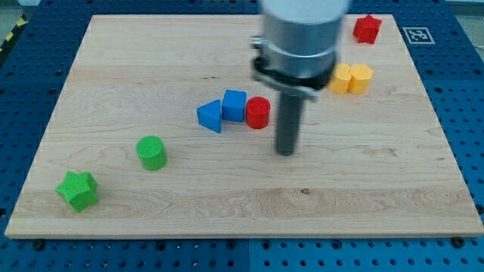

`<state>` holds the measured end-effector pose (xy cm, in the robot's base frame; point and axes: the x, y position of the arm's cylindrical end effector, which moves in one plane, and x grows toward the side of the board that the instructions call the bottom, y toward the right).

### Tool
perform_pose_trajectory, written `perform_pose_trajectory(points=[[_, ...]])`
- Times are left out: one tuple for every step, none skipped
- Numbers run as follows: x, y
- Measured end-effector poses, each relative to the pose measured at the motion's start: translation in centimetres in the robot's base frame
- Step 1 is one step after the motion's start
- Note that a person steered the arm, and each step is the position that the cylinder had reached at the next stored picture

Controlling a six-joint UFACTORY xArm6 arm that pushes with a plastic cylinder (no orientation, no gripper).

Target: Separate the yellow hexagon and yellow heart

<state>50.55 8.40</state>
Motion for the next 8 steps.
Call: perform_pose_trajectory(points=[[-2.3, 5.7], [-5.5, 10.7], [-6.8, 13.9], [-9.3, 13.6], [-11.4, 12.9], [-11.6, 12.9], [-11.2, 12.2], [-11.2, 10.4]])
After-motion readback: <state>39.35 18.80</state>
